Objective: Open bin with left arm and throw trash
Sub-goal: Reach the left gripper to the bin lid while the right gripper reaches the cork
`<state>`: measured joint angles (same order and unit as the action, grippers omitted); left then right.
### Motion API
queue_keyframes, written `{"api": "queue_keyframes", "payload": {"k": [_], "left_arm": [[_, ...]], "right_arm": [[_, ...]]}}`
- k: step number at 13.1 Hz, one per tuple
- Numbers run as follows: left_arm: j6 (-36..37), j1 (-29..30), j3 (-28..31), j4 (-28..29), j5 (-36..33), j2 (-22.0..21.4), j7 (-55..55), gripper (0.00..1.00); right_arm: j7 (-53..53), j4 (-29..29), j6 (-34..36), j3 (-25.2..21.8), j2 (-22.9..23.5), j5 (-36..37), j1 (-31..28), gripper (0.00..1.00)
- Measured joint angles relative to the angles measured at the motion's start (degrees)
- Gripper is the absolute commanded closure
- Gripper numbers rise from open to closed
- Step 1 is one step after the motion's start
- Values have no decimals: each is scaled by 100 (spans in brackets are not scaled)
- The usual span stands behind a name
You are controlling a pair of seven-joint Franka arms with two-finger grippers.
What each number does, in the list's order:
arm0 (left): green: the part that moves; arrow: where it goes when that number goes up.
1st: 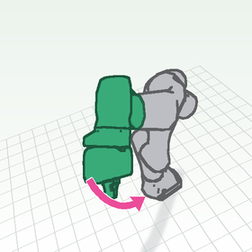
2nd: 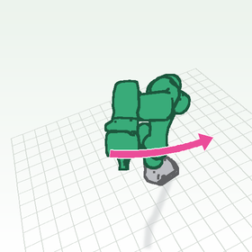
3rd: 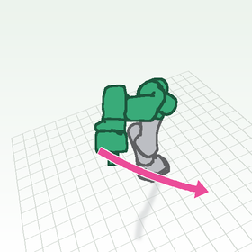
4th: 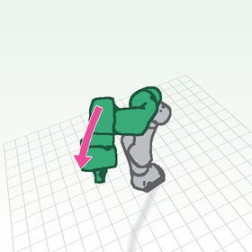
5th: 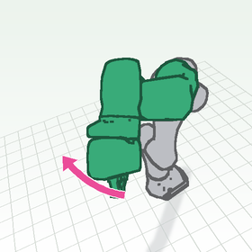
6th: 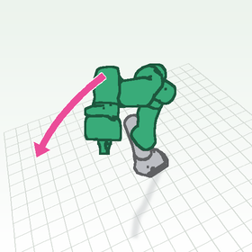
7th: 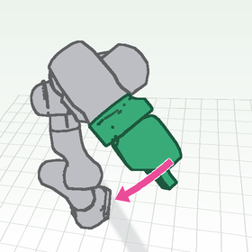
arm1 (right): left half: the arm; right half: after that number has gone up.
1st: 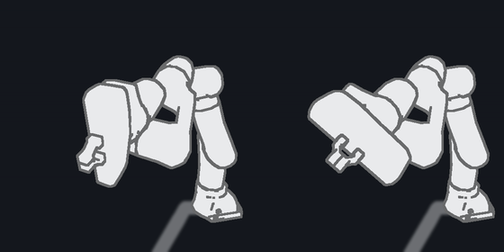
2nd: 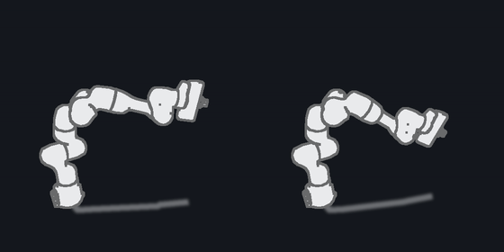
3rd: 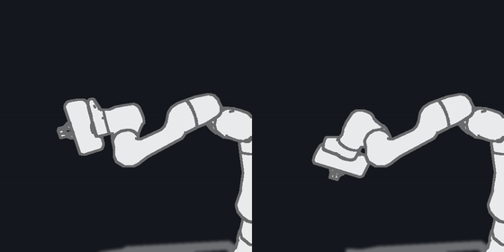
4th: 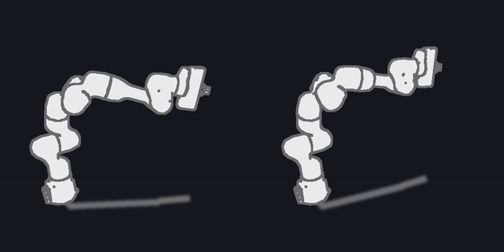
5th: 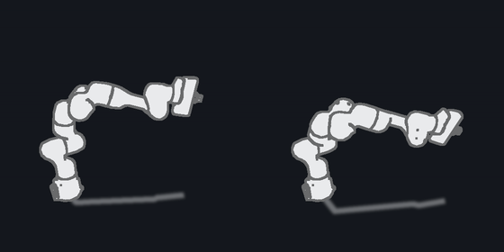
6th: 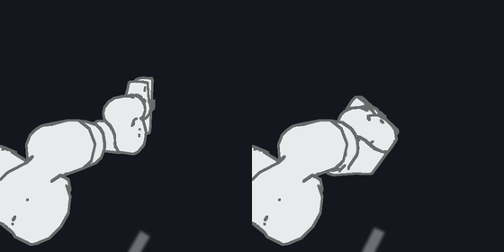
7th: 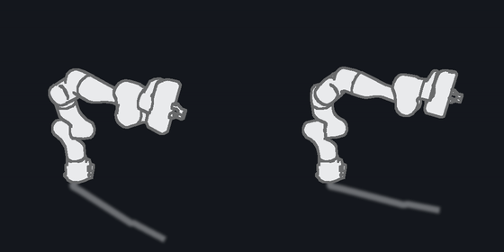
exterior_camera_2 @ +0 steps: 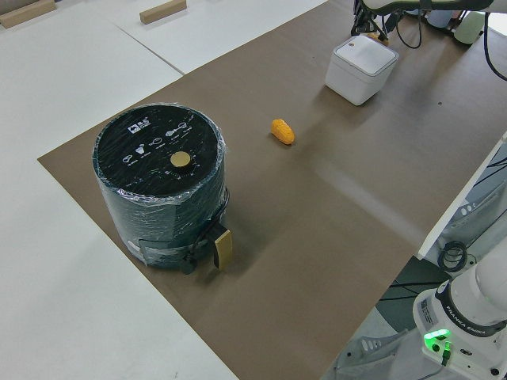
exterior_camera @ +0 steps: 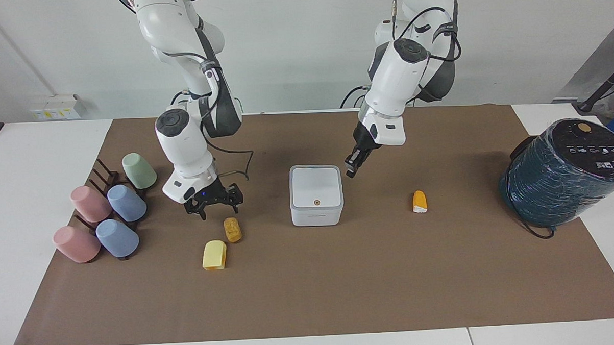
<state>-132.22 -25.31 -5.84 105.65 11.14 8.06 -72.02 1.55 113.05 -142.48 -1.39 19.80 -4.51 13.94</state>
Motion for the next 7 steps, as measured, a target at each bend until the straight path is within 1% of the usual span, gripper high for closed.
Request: {"api": "queue_keyframes", "payload": {"k": [1,2,3,4,5,7], "left_arm": [[-82,-41,-1,0,5,32,-17,100],[-159,-88,0,0,12,85,-24,100],[-248,-144,1,0,18,163,-33,100],[-344,-188,-2,0,21,258,-57,100],[-467,-235,0,-1,22,380,-81,100],[-638,-312,-1,-5,26,534,-118,100]], "right_arm": [[-34,2,-65,1,88,0,2,5],[-130,2,-86,2,151,0,8,29],[-223,2,-98,2,184,-1,17,55],[-291,1,-100,3,189,-1,25,84],[-322,-9,-100,4,188,-1,37,100],[-322,-20,-100,4,188,-2,68,100]]}}
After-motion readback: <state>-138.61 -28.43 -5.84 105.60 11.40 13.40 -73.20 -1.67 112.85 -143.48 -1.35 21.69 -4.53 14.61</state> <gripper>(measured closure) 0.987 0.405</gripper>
